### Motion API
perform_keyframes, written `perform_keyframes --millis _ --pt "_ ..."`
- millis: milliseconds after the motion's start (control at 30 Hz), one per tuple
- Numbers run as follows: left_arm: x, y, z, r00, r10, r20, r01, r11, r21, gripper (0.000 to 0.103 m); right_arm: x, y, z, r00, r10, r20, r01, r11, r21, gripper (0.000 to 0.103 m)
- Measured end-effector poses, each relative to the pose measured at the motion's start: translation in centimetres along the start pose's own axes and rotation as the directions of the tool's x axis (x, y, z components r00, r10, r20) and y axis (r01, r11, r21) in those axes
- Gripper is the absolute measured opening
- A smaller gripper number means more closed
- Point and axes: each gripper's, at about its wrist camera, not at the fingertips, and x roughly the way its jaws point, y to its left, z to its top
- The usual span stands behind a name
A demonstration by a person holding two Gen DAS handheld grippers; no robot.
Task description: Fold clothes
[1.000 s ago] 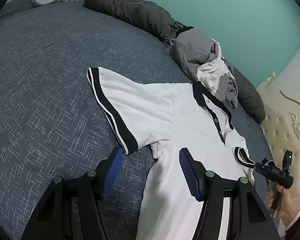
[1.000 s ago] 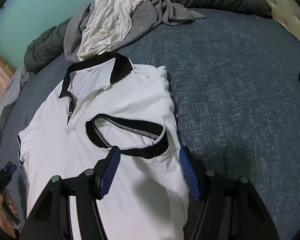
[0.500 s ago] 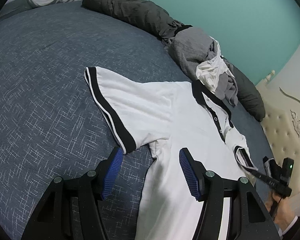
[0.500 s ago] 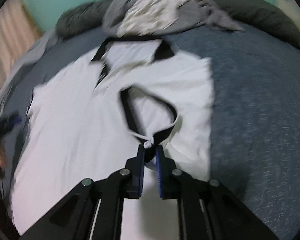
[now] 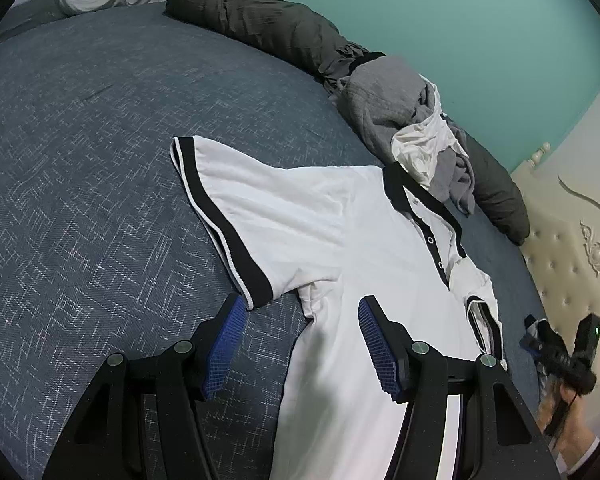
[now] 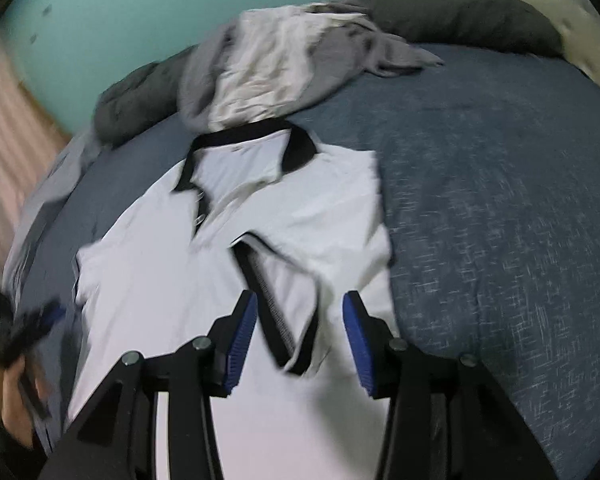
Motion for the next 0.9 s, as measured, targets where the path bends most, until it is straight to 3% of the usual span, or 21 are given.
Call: perform_keyframes --millis 200,300,400,500,667,800,900 --pt "0.1 0.2 0.0 1.000 0.004 -0.002 -0.004 1.000 -0.005 0.063 3.8 0.2 0.6 0.995 -0.069 -0.079 0.068 0.998 -0.011 0.044" --pt "0.1 0.2 0.0 1.000 0.004 -0.002 -0.004 1.000 -0.002 0.063 4.5 0.6 0.1 0.994 -0.074 -0.086 0.071 0.997 -0.037 0.015" --pt "0.1 0.2 0.0 1.000 0.004 -0.001 -0.004 1.000 -0.004 0.063 4.6 1.9 -0.3 0.992 -0.089 -0.086 0.081 0.992 -0.096 0.004" --pt "0.1 0.2 0.0 1.000 0.003 0.000 -0.003 1.000 -0.006 0.063 4.5 3.8 -0.8 0.991 -0.109 -0.081 0.091 0.976 -0.199 0.003" --pt "0.1 0.1 -0.2 1.000 0.003 -0.003 -0.003 1.000 -0.002 0.063 5.9 6.9 -2.0 0.984 -0.111 -0.141 0.057 0.937 -0.344 0.003" --pt "0.0 0.1 -0.2 1.000 0.004 -0.003 -0.004 1.000 -0.001 0.063 5.8 7.1 -2.1 0.982 -0.074 -0.176 0.014 0.947 -0.320 0.006" --pt "0.0 0.2 -0.2 1.000 0.004 -0.003 -0.004 1.000 -0.005 0.063 4.1 6.4 -1.5 0.990 0.030 -0.136 -0.064 0.966 -0.252 0.022"
